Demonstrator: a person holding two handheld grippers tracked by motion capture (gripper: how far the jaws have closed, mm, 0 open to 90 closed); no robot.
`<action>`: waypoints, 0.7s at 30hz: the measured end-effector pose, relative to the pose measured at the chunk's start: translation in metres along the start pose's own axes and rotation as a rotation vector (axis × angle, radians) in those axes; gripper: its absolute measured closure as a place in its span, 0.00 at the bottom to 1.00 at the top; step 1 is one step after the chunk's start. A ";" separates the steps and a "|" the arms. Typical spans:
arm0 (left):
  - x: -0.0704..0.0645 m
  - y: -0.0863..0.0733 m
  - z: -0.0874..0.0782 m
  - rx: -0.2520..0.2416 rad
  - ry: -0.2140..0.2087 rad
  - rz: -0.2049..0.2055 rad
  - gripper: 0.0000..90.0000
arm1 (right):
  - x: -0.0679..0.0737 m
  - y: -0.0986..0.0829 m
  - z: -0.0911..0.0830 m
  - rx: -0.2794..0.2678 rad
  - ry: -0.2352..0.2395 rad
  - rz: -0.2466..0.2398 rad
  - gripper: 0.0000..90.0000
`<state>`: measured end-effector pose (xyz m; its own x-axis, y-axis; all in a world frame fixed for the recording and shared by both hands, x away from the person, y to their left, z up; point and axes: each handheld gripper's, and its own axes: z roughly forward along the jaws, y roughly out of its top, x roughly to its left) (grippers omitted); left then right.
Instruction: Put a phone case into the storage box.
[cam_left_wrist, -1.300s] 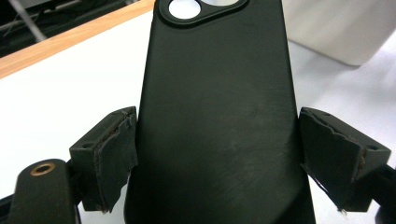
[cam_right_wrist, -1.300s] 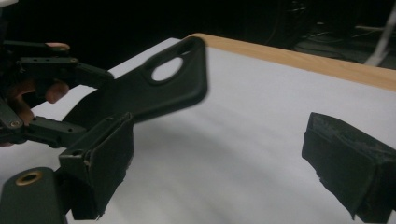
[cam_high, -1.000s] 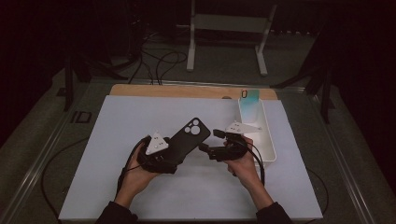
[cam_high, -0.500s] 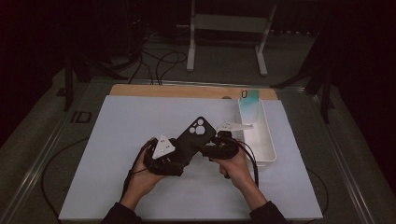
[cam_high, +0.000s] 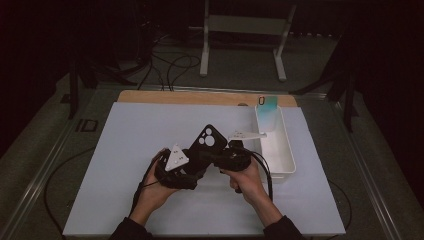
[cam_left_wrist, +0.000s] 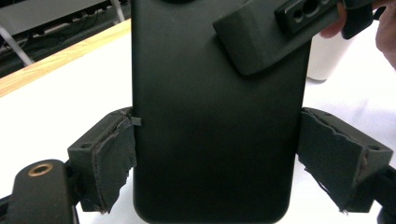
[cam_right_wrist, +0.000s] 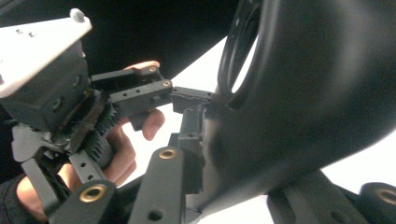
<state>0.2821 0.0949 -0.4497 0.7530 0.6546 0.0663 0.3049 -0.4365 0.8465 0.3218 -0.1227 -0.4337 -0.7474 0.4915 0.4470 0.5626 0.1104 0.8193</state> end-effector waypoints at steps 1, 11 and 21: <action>-0.001 0.000 0.000 0.002 0.008 0.012 0.16 | 0.000 0.000 0.000 -0.005 0.004 0.000 0.88; -0.001 0.001 -0.003 -0.035 0.006 0.010 0.18 | 0.006 0.002 -0.005 -0.045 0.009 -0.036 0.96; 0.014 -0.002 -0.010 -0.030 -0.074 -0.060 0.17 | 0.004 0.004 -0.014 -0.058 0.007 -0.051 0.95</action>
<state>0.2866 0.1112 -0.4453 0.7752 0.6313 -0.0237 0.3346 -0.3784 0.8631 0.3162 -0.1323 -0.4238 -0.7772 0.4802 0.4067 0.5025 0.0847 0.8604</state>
